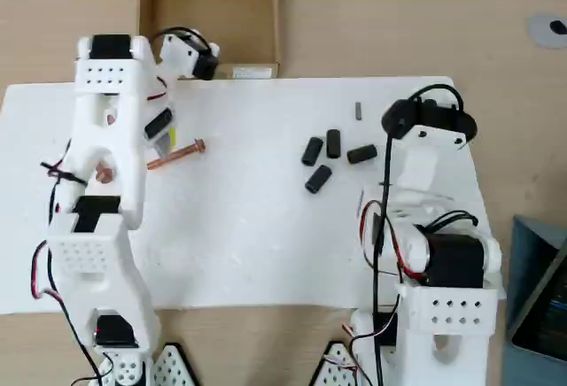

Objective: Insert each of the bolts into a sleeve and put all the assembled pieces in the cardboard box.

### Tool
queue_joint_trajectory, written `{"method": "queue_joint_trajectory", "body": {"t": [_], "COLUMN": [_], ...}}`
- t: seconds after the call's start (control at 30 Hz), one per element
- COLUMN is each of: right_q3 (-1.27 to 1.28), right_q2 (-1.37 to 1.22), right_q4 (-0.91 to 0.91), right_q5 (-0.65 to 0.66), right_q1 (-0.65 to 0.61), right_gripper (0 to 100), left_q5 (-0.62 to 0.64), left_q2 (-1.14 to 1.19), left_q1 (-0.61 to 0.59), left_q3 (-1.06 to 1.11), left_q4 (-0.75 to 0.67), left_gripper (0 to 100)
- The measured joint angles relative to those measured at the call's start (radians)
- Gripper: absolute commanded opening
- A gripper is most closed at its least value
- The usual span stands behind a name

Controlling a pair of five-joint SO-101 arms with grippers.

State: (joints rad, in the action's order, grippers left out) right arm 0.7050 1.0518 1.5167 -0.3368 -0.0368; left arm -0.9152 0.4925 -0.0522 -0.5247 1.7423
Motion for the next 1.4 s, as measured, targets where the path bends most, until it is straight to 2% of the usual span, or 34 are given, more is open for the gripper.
{"method": "queue_joint_trajectory", "body": {"t": [0.33, 0.7, 0.9, 1.13, 1.4], "right_q3": [0.000, 0.000, 0.000, 0.000, 0.000], "right_q2": [0.000, 0.000, 0.000, 0.000, 0.000], "right_q4": [0.000, 0.000, 0.000, 0.000, 0.000], "right_q5": [0.000, 0.000, 0.000, 0.000, 0.000], "right_q1": [0.000, 0.000, 0.000, 0.000, 0.000], "right_gripper": [0.9, 0.9, 0.9, 0.9, 0.9], "left_q5": [0.000, 0.000, -0.002, -0.005, -0.003], "left_q2": [0.117, 0.367, 0.453, 0.474, 0.474], "left_q1": [0.071, 0.074, 0.074, 0.089, 0.092], "left_q3": [-0.103, -0.344, -0.397, -0.411, -0.411], "left_q4": [0.000, 0.000, 0.000, 0.009, 0.009], "left_gripper": [15, 15, 15, 0, 1]}}
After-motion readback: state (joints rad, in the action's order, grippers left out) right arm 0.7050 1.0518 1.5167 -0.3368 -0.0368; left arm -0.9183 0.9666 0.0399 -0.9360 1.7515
